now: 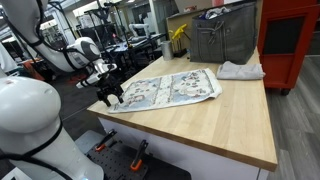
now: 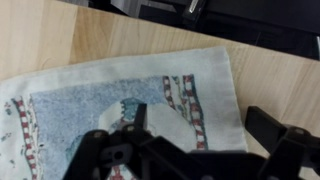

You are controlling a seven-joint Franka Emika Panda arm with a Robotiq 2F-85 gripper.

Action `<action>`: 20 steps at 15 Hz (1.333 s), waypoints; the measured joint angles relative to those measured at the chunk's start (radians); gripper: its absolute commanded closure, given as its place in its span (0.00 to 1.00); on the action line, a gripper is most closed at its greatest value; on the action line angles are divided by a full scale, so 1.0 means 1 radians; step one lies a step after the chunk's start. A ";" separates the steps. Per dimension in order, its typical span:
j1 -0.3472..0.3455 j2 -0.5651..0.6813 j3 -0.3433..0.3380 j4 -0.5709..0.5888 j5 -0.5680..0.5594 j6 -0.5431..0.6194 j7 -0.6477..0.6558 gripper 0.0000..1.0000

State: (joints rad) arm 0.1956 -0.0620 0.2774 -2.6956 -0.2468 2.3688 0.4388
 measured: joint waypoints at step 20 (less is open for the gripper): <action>0.003 -0.022 -0.008 -0.075 -0.065 -0.001 0.120 0.29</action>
State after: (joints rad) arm 0.1986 -0.0842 0.2698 -2.7708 -0.3121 2.3673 0.5583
